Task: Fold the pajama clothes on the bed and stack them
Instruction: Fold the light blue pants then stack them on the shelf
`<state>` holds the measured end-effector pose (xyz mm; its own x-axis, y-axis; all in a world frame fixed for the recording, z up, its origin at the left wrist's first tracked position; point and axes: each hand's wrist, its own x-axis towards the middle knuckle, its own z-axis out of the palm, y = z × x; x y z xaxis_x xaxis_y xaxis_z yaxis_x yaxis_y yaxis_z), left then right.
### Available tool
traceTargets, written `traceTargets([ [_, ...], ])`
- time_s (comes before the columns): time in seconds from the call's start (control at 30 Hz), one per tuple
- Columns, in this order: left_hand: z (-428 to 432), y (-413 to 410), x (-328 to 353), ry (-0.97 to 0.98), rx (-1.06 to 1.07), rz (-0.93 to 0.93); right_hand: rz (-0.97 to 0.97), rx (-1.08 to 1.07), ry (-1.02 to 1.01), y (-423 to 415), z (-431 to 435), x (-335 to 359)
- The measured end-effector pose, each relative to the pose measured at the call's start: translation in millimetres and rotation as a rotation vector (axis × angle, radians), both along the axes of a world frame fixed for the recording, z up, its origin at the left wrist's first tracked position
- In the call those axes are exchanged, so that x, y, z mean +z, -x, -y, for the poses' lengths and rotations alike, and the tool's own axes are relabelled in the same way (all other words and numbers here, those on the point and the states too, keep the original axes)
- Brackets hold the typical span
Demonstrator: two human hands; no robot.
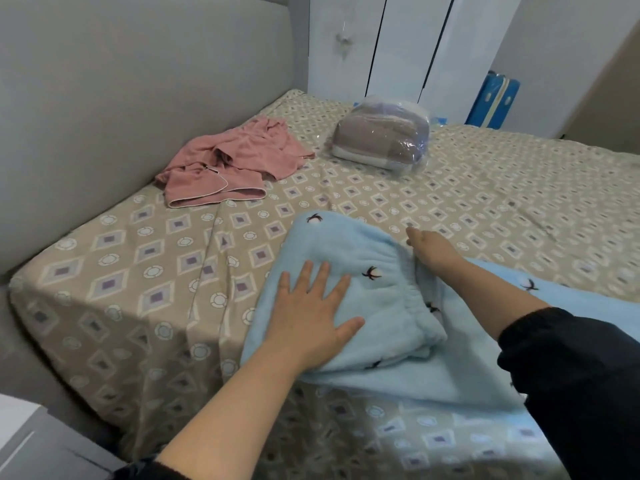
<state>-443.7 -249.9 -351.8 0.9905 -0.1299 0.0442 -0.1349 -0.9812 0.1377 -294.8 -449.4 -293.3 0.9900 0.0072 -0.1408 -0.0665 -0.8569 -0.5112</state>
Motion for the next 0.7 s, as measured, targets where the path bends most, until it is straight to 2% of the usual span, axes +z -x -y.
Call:
traceTargets([
  [0.1,-2,0,1,0.016,-0.042,0.010,-0.009,0.004,0.118,3,-7,-3],
  [0.2,-4,2,0,0.008,-0.090,0.019,0.137,0.055,0.275,7,-16,-19],
  [0.3,-5,3,0,-0.040,-0.148,0.023,0.306,-0.021,0.233,8,-4,-29],
  [0.37,-5,4,-1,-0.062,-0.166,0.027,0.276,-0.035,0.267,8,1,-30],
  [0.43,-5,4,-2,-0.056,-0.157,0.029,0.188,0.002,0.407,7,-5,-22],
  [0.5,-4,4,-1,-0.044,-0.145,0.025,0.186,0.025,0.499,9,-16,-5],
  [0.57,-3,5,1,-0.042,-0.139,0.011,0.288,0.061,0.410,20,-26,12],
  [0.63,-3,5,3,-0.033,-0.136,-0.002,0.415,0.123,0.177,48,-35,15],
  [0.67,-4,5,4,-0.027,-0.132,-0.004,0.441,0.200,0.134,65,-37,8],
  [0.7,-6,5,5,-0.021,-0.130,-0.005,0.422,0.286,0.174,83,-37,-4],
])
